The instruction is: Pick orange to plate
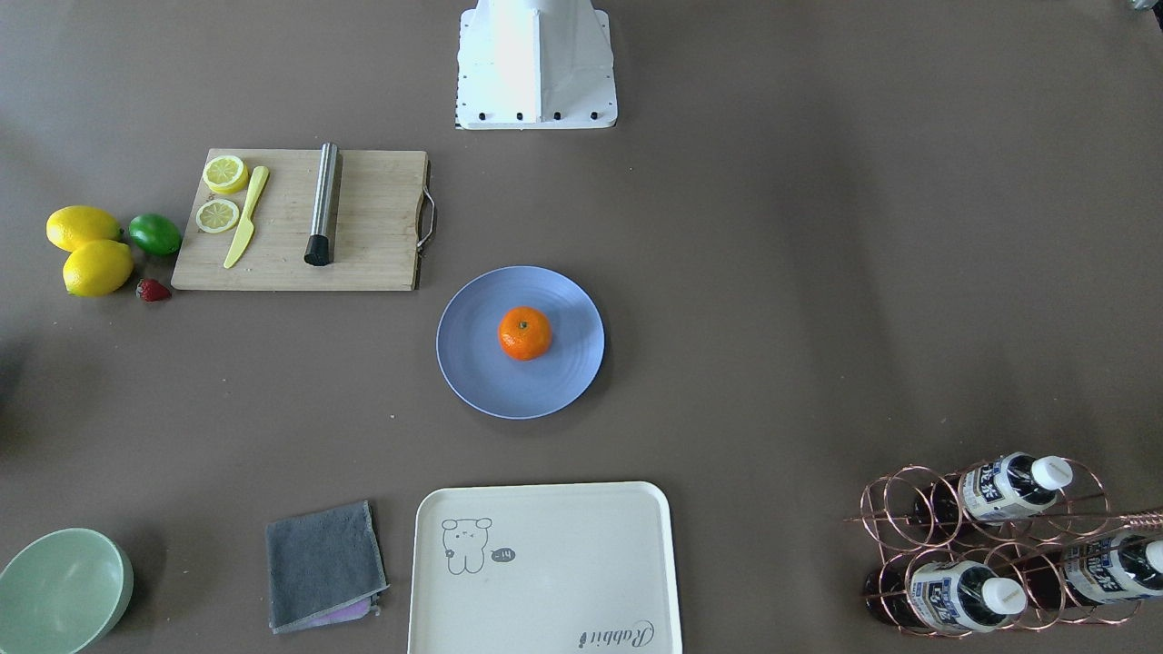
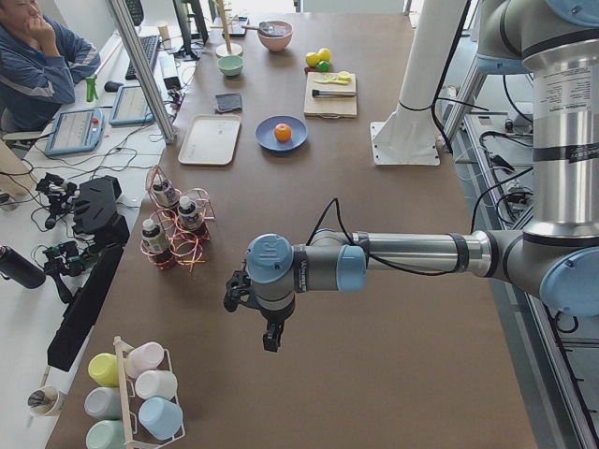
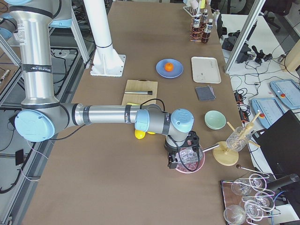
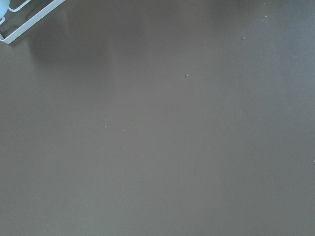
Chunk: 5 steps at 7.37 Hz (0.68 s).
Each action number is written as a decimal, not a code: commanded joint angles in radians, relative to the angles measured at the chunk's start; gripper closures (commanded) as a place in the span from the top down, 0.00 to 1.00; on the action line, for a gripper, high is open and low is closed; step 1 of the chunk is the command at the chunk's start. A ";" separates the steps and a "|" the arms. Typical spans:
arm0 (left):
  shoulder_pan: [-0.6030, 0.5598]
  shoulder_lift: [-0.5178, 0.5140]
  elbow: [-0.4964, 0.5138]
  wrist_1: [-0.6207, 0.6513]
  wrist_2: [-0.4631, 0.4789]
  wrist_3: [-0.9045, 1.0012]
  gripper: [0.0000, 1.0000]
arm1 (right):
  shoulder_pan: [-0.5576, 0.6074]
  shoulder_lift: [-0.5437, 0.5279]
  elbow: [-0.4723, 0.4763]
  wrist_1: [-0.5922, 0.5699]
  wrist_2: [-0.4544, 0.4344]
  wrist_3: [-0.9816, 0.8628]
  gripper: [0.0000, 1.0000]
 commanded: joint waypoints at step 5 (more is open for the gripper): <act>0.000 0.005 0.000 0.001 0.006 0.003 0.99 | 0.000 -0.001 0.001 0.001 0.003 0.000 1.00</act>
